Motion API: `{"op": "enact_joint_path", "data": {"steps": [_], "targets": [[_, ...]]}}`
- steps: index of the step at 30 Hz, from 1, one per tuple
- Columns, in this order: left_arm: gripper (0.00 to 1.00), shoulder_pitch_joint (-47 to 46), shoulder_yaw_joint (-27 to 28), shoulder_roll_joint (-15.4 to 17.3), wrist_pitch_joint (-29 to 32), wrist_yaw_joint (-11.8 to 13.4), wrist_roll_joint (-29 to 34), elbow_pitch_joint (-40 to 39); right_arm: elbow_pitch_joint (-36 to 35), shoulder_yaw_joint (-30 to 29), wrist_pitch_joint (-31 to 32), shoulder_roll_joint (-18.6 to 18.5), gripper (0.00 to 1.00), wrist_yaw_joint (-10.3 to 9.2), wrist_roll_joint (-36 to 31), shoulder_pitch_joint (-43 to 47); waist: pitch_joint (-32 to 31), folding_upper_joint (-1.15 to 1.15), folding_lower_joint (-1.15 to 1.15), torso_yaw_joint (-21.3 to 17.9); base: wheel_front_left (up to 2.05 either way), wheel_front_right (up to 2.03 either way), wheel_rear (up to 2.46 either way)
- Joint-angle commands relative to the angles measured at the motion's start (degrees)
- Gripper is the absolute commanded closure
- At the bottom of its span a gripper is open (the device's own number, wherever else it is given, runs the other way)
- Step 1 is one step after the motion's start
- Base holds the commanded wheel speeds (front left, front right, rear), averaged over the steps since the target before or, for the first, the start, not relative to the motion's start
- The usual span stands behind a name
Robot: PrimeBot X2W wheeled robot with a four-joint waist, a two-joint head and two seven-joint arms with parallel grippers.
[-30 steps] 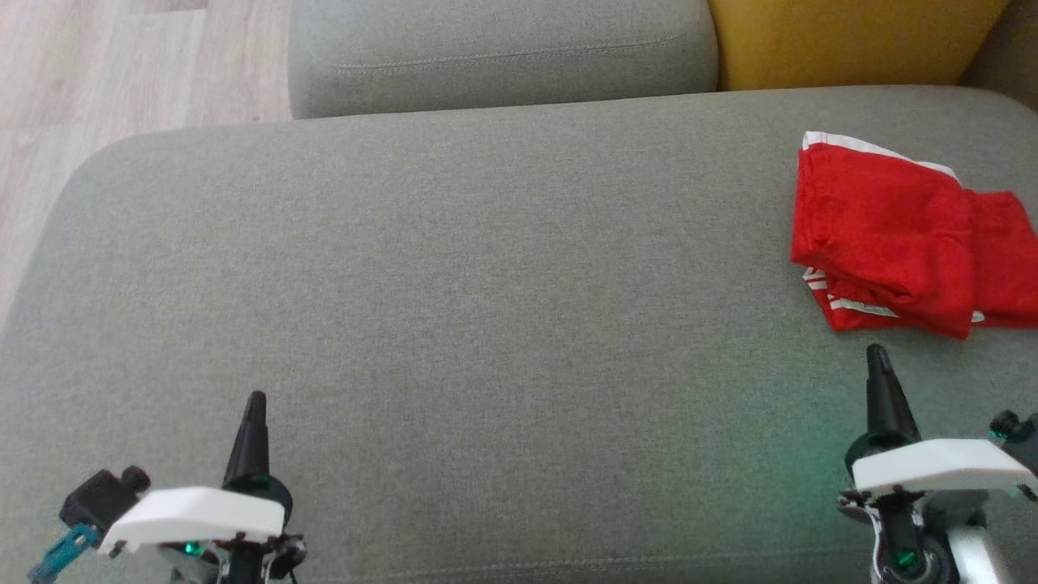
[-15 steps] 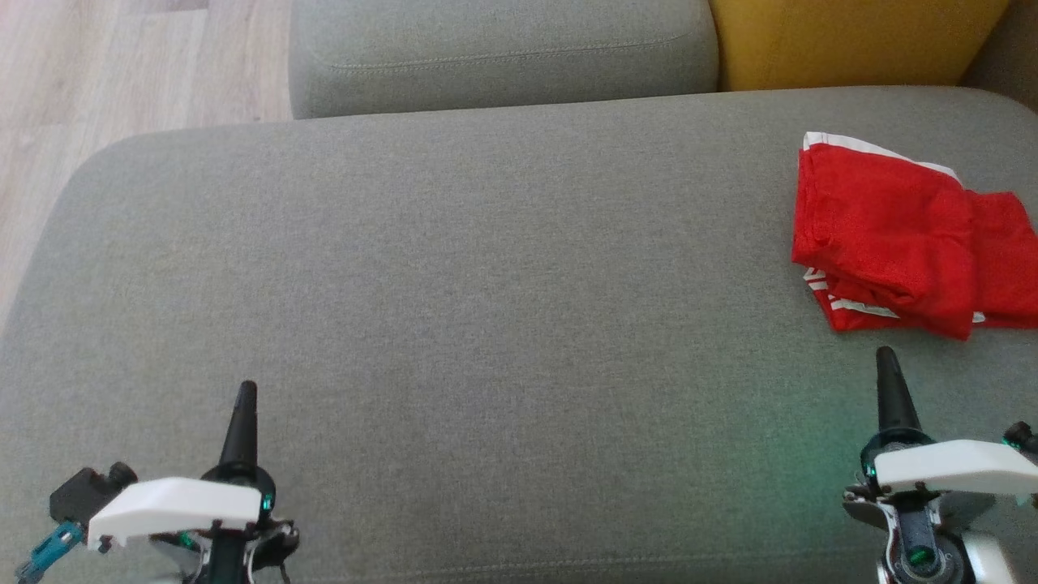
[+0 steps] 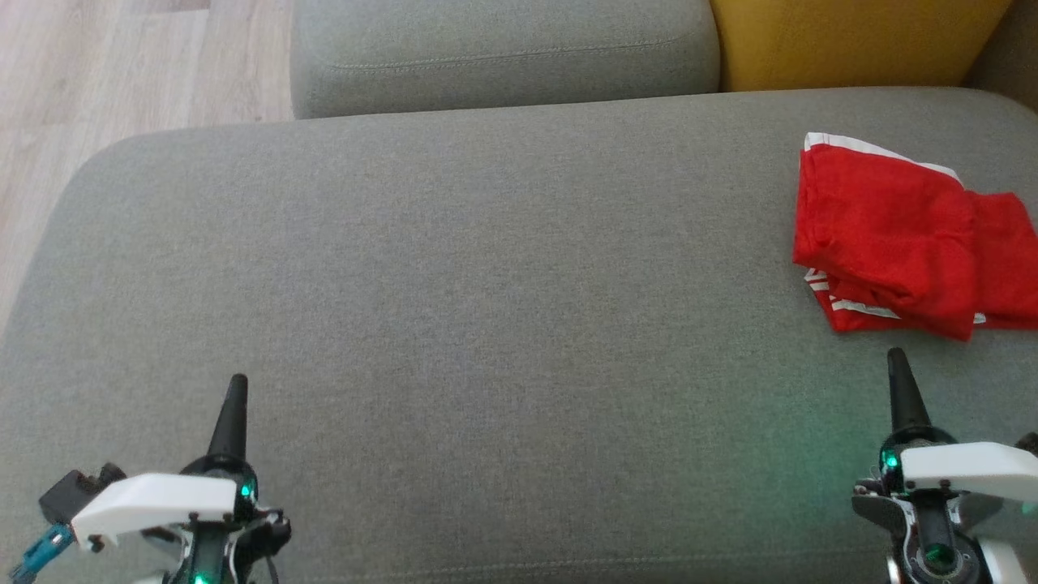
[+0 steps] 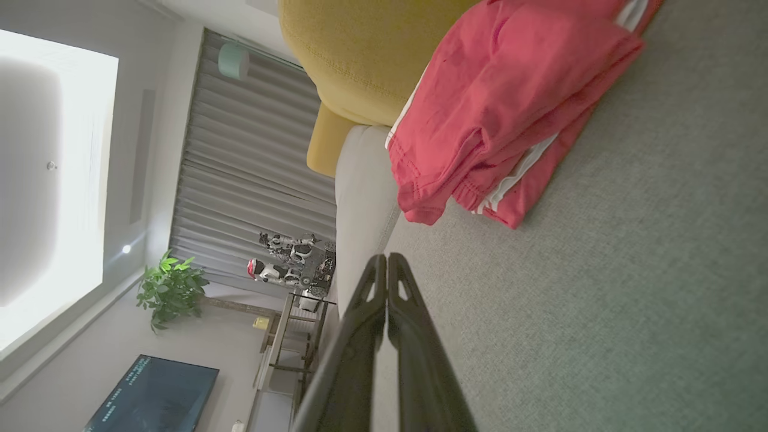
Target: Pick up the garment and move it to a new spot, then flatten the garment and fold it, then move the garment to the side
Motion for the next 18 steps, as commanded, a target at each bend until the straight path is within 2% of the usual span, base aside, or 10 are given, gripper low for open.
{"op": "enact_joint_path", "data": {"steps": [1,18], "targets": [[1.00,-3.36,1.74,0.98,0.48,-0.44,-1.24,-1.70,-1.85,0.70,0.44,-0.25,1.00,-0.04,1.54,-3.40,0.00,0.00,0.00,0.01,0.00,0.00,0.00],[1.00,-4.89,3.75,1.02,3.57,-1.37,-11.64,-0.83,-1.82,-0.34,2.50,-0.28,1.00,-0.05,14.49,-3.84,-0.03,0.00,0.00,0.14,0.00,0.00,0.00]]}}
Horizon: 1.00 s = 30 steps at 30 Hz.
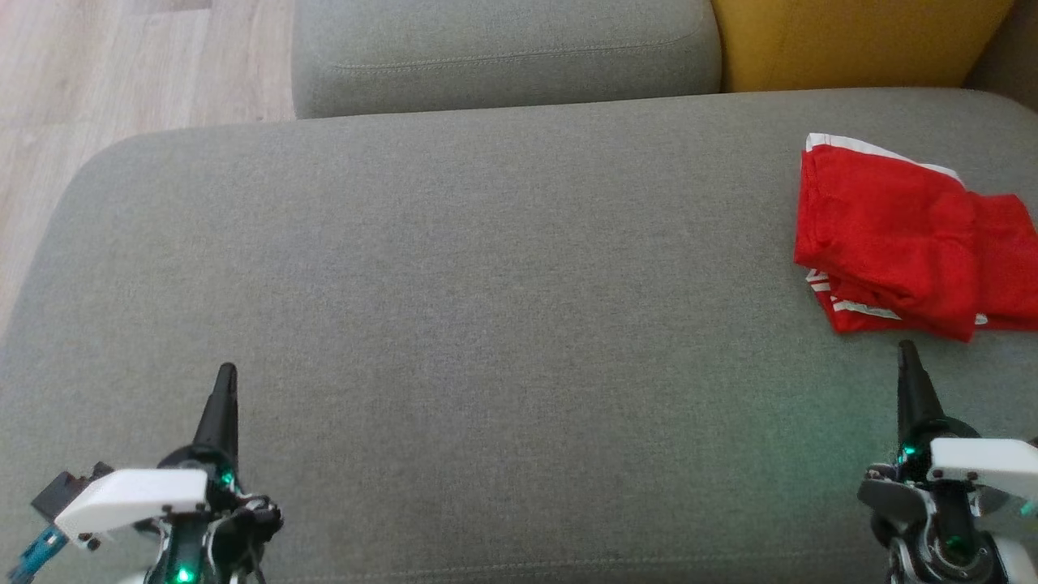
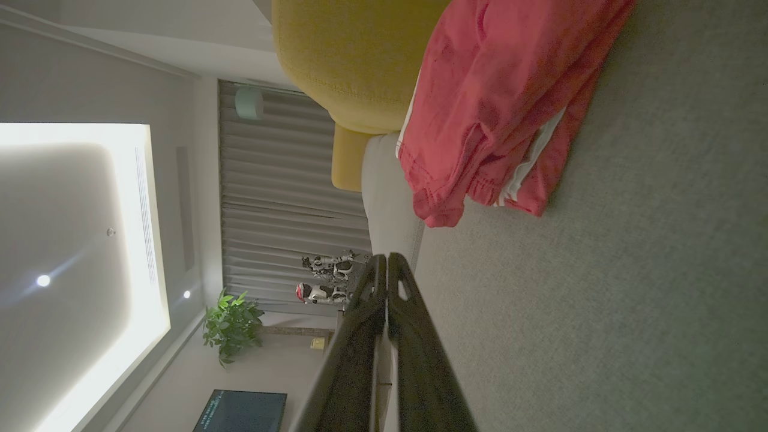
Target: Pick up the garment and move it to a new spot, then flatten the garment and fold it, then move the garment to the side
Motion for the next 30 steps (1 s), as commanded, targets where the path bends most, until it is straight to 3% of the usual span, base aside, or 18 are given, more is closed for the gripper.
{"op": "enact_joint_path", "data": {"steps": [1,12,30], "targets": [[1.00,-3.35,1.96,1.02,0.50,-0.62,-1.43,-1.52,-1.84,0.76,0.61,-0.28,1.00,-0.04,1.82,-2.84,0.00,0.00,0.00,0.01,0.00,0.00,0.00],[1.00,-4.27,3.19,1.03,2.38,-1.19,-7.67,-0.99,-1.82,0.14,1.85,-0.29,1.00,-0.04,9.62,-3.11,-0.02,0.00,0.00,0.09,0.00,0.00,0.00],[1.00,-4.29,3.40,0.88,2.55,-1.19,-7.50,-0.98,-1.82,0.14,1.85,-0.29,1.00,-0.04,9.62,-3.11,-0.02,0.00,0.00,0.09,0.00,0.00,0.00]]}}
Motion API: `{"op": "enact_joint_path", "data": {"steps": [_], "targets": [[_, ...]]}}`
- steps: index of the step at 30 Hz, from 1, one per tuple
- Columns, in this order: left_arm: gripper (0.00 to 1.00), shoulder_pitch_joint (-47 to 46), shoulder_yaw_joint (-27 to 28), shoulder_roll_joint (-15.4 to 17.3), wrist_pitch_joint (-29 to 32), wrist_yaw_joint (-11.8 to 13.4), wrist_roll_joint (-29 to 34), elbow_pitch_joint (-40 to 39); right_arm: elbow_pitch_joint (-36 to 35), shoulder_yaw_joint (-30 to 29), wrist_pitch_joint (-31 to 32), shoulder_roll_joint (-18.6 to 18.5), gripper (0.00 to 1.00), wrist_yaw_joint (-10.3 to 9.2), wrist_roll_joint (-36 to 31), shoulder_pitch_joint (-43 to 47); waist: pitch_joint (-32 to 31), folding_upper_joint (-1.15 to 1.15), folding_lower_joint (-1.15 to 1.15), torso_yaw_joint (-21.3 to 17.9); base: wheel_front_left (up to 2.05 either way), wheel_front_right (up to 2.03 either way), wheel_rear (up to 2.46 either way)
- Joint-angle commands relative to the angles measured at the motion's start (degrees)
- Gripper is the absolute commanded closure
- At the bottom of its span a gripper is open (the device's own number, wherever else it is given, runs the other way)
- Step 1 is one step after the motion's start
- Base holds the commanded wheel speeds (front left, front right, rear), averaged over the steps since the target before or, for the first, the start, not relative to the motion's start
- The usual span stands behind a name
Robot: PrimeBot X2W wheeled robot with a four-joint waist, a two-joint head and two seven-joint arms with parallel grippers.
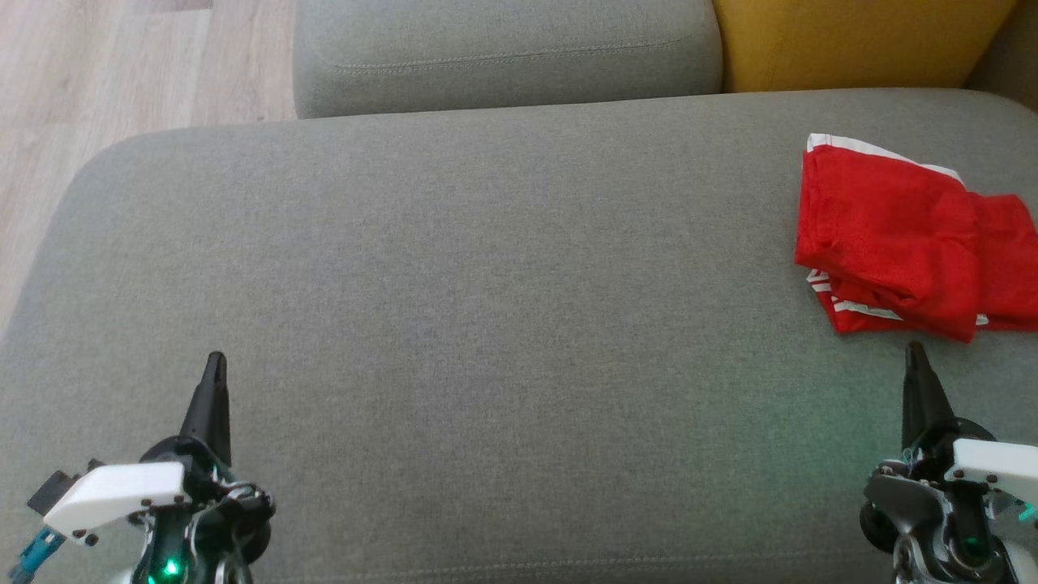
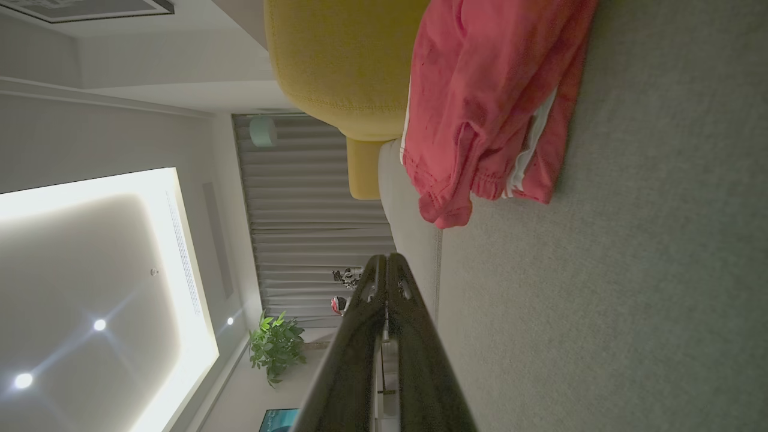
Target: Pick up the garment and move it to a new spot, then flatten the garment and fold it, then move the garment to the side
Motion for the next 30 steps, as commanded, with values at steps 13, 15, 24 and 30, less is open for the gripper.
{"op": "enact_joint_path", "data": {"steps": [13,15,24,30], "targets": [[1.00,-3.06,2.09,0.81,0.50,-0.41,0.03,-1.52,-1.82,1.15,0.34,-0.29,1.00,-0.04,0.40,-3.09,0.00,0.00,0.00,0.00,0.00,0.00,0.00],[1.00,-3.06,2.11,0.79,0.52,-0.41,0.05,-1.52,-1.82,1.15,0.34,-0.29,1.00,-0.04,0.40,-3.09,0.00,0.00,0.00,0.00,0.00,0.00,0.00],[1.00,-3.07,2.19,0.74,0.58,-0.41,0.11,-1.52,-1.82,1.16,0.34,-0.29,1.00,-0.04,0.40,-3.09,0.00,0.00,0.00,0.00,0.00,0.00,0.00],[1.00,-3.08,2.24,0.70,0.62,-0.41,0.15,-1.52,-1.82,1.16,0.34,-0.29,1.00,-0.04,0.40,-3.09,0.00,0.00,0.00,0.00,0.00,0.00,0.00]]}}
